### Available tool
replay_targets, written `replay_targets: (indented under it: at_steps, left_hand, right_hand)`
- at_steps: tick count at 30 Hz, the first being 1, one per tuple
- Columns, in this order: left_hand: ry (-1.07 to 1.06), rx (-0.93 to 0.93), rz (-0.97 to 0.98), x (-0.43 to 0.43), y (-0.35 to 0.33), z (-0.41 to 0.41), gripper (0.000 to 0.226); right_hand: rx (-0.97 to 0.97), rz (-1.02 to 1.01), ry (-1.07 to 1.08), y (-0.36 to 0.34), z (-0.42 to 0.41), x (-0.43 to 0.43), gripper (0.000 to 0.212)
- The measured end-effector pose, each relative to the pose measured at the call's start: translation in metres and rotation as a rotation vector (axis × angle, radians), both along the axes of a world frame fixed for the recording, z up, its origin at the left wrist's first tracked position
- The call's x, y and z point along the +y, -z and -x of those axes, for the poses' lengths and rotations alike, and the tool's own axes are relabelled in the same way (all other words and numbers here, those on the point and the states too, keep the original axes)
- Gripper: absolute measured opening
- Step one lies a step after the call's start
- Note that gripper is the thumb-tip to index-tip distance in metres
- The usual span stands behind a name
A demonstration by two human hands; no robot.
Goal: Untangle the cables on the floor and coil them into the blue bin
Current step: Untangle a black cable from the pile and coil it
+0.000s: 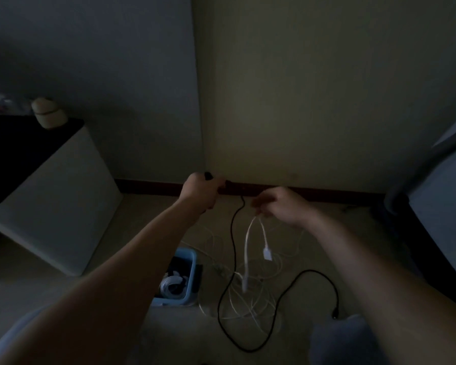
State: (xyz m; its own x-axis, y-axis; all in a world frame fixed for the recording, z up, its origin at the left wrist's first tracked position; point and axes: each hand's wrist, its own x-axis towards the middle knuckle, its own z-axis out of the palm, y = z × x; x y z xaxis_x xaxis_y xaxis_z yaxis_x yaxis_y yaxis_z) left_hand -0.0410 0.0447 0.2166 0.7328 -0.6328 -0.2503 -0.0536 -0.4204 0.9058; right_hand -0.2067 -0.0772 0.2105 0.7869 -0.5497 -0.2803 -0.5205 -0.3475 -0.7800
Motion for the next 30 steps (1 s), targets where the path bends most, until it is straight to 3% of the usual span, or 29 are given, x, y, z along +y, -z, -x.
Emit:
replay_targets:
  at_steps: [2,6,9,11,14,17,20,23,30]
  left_hand:
    - [0.051,0.054,0.073,-0.001,-0.003,0.001,0.035]
    - [0.208,0.179,0.137,0.001,-0.018,0.008,0.034]
    - [0.269,0.191,0.139,0.006,-0.028,0.011,0.037]
    - [0.319,0.206,0.125,0.012,-0.035,0.014,0.036]
    - [0.429,0.328,0.091,0.020,-0.039,0.019,0.038]
    - [0.592,0.429,0.001,0.025,-0.038,0.023,0.042]
    - [0.669,0.510,0.075,0.027,-0.042,0.024,0.040]
    - [0.637,0.586,0.163,0.026,-0.045,0.023,0.044]
    - [0.654,0.674,0.203,0.025,-0.044,0.021,0.046]
  right_hand:
    - [0.102,0.194,0.043,0.007,-0.001,0.000,0.026]
    - [-0.112,0.260,-0.024,-0.003,-0.005,0.002,0.050]
    - [-0.173,0.177,-0.092,-0.010,-0.007,0.006,0.014]
    - [-0.232,0.232,-0.082,-0.012,-0.004,0.002,0.030]
    - [-0.359,0.286,-0.040,-0.019,-0.002,0.002,0.032]
    - [-0.458,0.252,0.026,-0.024,-0.005,0.007,0.029]
    - [-0.449,0.224,0.061,-0.027,-0.006,0.010,0.030]
    - [-0.404,0.204,0.084,-0.025,-0.007,0.011,0.033]
    - [-0.592,-0.098,0.159,-0.026,-0.006,0.010,0.031]
